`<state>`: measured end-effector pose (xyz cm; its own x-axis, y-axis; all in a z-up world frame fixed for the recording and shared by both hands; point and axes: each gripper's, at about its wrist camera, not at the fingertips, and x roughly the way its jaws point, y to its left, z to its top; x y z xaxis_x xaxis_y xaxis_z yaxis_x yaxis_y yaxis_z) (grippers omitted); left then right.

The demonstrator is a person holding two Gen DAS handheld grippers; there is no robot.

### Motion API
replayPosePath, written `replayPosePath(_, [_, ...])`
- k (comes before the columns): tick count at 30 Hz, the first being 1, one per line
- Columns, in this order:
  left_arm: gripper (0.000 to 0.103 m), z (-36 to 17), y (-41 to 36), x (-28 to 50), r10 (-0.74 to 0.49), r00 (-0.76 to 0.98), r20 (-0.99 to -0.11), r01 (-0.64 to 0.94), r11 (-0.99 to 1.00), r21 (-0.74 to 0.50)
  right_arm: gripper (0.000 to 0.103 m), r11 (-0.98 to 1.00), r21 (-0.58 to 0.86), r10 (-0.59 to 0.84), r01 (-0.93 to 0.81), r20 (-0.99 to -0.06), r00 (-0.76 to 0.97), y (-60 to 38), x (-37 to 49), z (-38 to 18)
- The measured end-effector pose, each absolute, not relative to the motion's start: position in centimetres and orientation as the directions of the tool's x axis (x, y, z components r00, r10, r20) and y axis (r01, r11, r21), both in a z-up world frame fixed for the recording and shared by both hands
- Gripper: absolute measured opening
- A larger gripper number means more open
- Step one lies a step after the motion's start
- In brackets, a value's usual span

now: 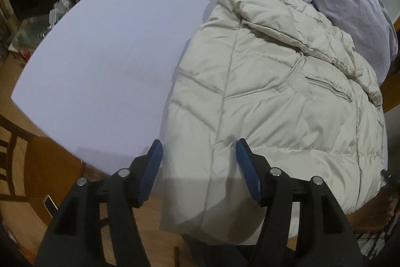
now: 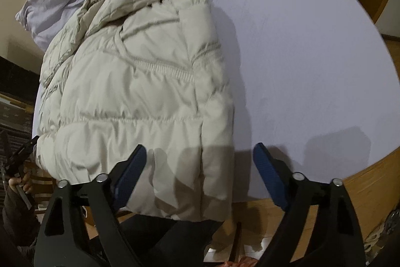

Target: Fold large clothes

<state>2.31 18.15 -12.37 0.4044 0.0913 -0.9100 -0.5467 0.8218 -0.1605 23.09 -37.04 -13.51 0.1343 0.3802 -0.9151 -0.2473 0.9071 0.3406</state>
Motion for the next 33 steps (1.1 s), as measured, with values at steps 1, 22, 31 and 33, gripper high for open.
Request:
replayPosePath(1, [0.063, -12.6, 18.4, 2.0, 0.076, 0.408, -0.91, -0.552, 0.814, -0.18, 0.079, 0.904, 0.347, 0.385, -0.25, -0.914, 0.125, -37.0, 22.9, -13.7])
replayPosePath(22, [0.01, -10.7, 15.3, 1.5, 0.122, 0.466, -0.876, -0.581, 0.789, -0.2, 0.009, 0.845, 0.415, 0.497, -0.338, -0.843, 0.207, -35.9, 22.8, -10.2])
replayPosePath(31, [0.009, -5.1, 15.1, 4.1, 0.216, 0.516, -0.829, -0.594, 0.788, -0.164, 0.008, 0.821, 0.384, 0.528, -0.423, -0.792, 0.307, -33.4, 26.5, -4.7])
replayPosePath(33, [0.009, -4.0, 15.3, 4.9, 0.232, 0.53, -0.816, -0.59, 0.792, -0.158, 0.008, 0.821, 0.37, 0.528, -0.435, -0.782, 0.331, -32.7, 27.5, -3.6])
